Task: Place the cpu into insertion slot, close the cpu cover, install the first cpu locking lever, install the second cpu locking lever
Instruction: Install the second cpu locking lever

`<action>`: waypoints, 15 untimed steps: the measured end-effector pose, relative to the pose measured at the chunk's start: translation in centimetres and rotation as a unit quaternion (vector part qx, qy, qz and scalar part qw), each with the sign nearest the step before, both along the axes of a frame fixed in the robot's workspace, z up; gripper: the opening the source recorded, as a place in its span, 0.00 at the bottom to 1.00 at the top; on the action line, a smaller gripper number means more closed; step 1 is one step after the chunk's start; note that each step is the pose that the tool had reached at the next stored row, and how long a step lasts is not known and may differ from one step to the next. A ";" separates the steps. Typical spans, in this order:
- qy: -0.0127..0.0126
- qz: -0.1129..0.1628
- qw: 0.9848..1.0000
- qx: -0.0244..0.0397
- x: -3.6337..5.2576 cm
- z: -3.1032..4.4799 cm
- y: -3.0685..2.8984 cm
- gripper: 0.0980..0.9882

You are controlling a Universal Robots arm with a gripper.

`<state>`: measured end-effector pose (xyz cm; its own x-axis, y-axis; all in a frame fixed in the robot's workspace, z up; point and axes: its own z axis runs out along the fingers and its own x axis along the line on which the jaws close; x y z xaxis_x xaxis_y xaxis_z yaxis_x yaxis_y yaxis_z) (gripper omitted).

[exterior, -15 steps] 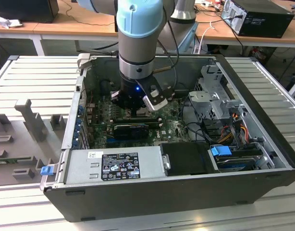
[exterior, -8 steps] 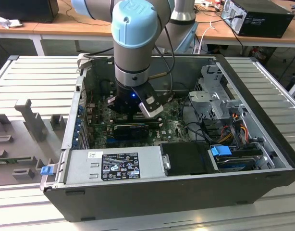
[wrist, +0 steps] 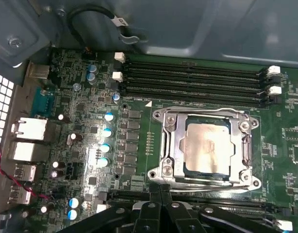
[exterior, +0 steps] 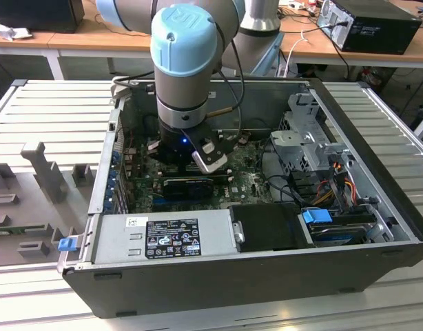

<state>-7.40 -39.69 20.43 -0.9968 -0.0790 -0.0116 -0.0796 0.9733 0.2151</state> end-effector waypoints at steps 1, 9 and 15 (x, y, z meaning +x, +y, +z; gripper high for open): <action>0.000 0.000 1.000 0.000 -0.02 -0.08 0.03 0.01; 0.000 0.000 1.000 0.017 -0.40 -0.64 0.77 0.01; 0.000 0.000 1.000 0.017 -0.43 0.99 0.80 0.01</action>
